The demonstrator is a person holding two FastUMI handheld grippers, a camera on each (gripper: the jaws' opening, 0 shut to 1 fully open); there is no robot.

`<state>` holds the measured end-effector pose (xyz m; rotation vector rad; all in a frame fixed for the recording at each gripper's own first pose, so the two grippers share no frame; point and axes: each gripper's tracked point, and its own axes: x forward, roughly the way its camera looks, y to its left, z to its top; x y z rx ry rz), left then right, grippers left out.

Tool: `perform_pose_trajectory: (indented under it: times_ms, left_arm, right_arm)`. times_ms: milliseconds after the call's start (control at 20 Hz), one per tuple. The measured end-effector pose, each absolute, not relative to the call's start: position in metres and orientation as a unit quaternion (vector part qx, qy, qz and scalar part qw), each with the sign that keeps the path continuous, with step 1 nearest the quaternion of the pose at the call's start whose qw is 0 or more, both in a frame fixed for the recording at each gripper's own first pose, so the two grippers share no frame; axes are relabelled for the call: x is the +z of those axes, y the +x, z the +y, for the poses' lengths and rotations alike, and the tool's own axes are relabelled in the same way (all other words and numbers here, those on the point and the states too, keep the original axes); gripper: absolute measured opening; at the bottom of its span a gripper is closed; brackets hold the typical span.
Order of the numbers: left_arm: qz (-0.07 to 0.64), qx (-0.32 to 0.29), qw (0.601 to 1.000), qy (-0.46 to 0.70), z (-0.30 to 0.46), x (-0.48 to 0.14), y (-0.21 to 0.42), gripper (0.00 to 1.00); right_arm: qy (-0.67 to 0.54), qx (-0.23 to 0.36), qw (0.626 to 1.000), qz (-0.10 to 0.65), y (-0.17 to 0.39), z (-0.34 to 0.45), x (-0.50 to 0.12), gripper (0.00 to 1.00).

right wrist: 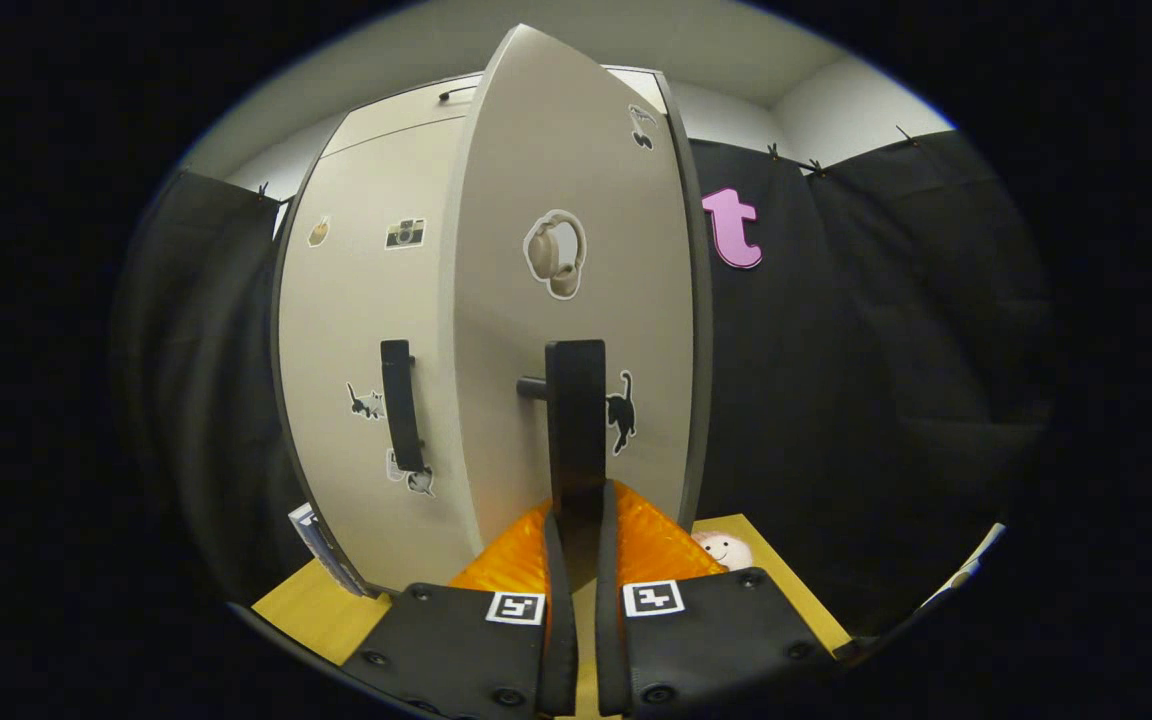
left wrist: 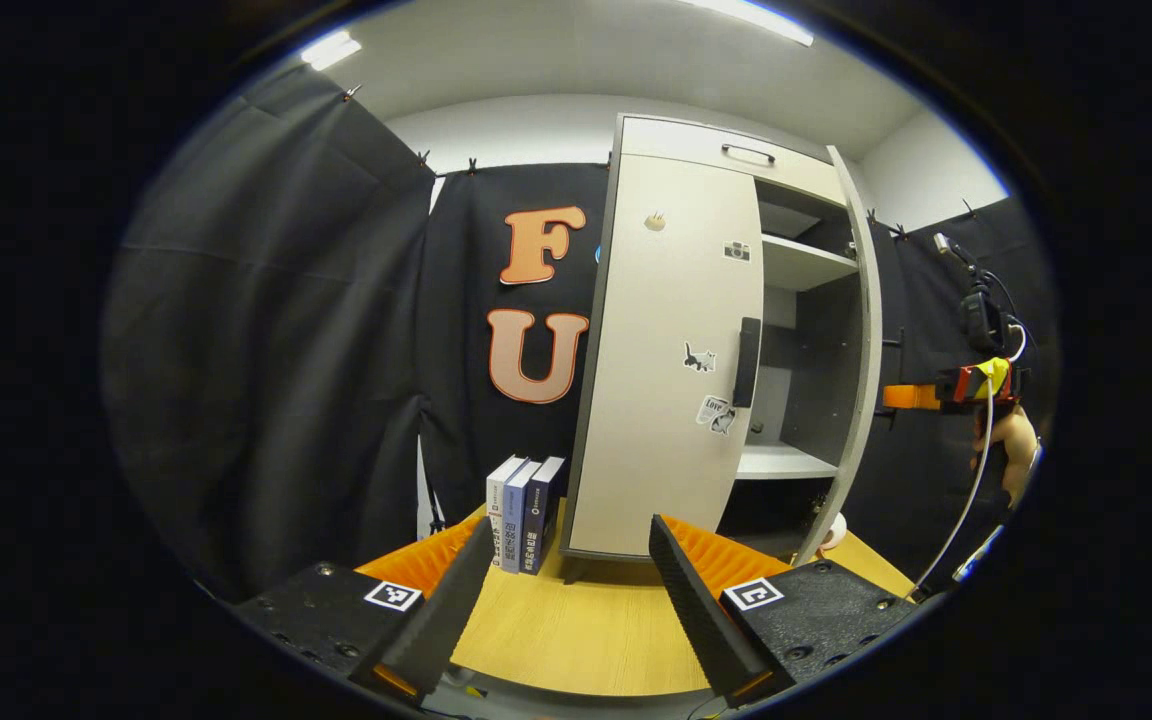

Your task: Open the right door of the double-door shoe cabinet with the right hand, and open the left door with the left hand.

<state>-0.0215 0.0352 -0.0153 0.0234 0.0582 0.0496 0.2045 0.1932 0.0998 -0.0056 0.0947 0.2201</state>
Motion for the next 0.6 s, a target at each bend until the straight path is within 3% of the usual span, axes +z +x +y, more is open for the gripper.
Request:
perform_pose_trajectory:
  times_ms: [500,550,600]
  left_arm:
    - [0.04,0.013,0.999,0.023,0.023,-0.022,-0.006,0.95]
    - [0.04,0.011,0.999,0.024,0.02,-0.022,-0.004,0.95]
    - [0.04,0.009,0.999,0.025,0.018,-0.022,-0.002,0.95]
  right_arm:
    - [0.01,0.079,0.996,0.041,0.203,0.173,0.102,0.14]
    - [0.016,0.076,0.996,0.039,0.2,0.172,0.104,0.07]
    - [0.015,0.074,0.996,0.039,0.203,0.17,0.102,0.07]
